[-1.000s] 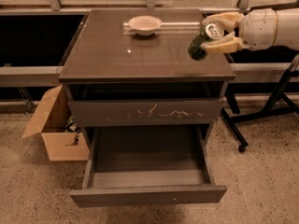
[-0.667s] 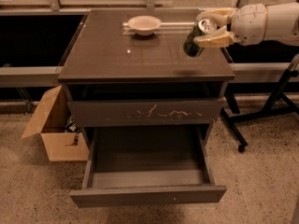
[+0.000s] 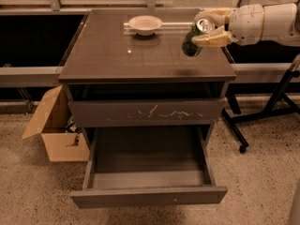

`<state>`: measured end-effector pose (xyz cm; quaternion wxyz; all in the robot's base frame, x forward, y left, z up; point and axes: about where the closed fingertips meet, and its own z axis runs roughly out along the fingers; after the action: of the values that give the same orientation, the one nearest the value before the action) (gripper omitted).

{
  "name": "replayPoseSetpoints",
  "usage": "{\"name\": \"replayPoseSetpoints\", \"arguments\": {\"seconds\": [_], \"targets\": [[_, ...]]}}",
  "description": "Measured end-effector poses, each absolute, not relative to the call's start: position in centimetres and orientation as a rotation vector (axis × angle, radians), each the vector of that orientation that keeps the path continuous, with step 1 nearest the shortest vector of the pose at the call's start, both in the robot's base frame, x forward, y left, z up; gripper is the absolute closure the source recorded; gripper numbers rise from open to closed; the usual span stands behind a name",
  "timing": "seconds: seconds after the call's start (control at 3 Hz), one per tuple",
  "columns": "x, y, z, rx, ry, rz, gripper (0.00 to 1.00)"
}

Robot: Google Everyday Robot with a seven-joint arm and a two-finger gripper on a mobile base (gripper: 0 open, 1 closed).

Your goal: Pick green can from middle drawer and place on counter

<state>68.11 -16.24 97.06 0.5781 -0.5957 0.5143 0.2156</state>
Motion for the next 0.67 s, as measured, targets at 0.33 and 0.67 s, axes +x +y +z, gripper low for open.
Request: {"name": "replayPoseSetpoints", "arguments": {"seconds": [0.33, 0.67], "targets": [[70.0, -15.7, 96.7, -1.361, 1.227, 0.521, 1.00], [72.3, -15.2, 96.7, -1.329, 1.267, 0.537, 1.00]]}}
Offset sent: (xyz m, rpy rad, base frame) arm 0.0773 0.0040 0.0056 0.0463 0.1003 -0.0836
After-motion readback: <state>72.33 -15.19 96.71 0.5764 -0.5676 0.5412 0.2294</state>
